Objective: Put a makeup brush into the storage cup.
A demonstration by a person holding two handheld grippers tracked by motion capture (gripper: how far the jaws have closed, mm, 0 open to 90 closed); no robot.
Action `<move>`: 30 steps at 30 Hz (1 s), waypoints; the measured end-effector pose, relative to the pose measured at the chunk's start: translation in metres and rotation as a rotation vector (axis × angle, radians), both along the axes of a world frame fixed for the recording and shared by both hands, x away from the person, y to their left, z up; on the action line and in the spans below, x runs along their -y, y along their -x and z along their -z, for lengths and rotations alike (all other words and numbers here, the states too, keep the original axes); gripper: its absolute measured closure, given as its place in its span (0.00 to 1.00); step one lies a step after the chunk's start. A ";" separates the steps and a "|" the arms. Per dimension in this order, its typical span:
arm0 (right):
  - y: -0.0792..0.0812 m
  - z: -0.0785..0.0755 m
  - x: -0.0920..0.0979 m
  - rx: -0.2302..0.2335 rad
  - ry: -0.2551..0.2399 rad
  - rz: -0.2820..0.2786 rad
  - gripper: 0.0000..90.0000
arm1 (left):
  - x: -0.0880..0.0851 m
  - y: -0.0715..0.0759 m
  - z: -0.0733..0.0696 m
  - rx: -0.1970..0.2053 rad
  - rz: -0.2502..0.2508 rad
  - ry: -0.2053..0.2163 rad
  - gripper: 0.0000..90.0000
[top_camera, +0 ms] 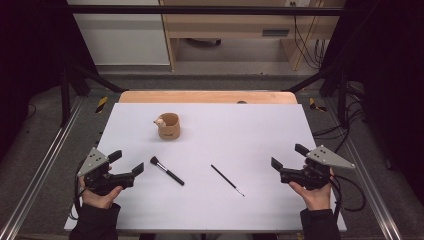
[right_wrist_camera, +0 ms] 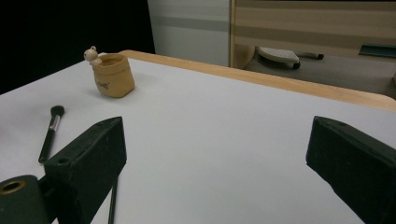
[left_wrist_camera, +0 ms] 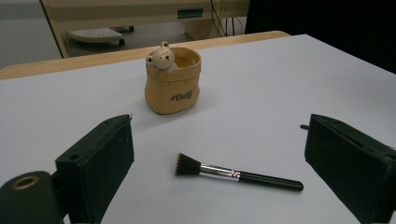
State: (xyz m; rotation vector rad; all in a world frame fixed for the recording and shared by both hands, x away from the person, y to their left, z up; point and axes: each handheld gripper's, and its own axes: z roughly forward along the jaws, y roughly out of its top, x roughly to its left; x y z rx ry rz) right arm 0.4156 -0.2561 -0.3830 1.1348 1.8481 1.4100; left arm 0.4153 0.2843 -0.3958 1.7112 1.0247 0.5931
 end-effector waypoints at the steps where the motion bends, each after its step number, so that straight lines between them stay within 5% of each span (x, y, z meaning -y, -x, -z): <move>1: 0.000 0.000 0.000 0.002 0.002 -0.002 0.06 | 0.000 0.000 0.000 0.000 -0.001 0.001 0.08; 30: -0.002 0.005 -0.017 -0.017 0.047 -0.027 0.06 | 0.037 -0.007 0.023 -0.093 -0.047 -0.039 0.09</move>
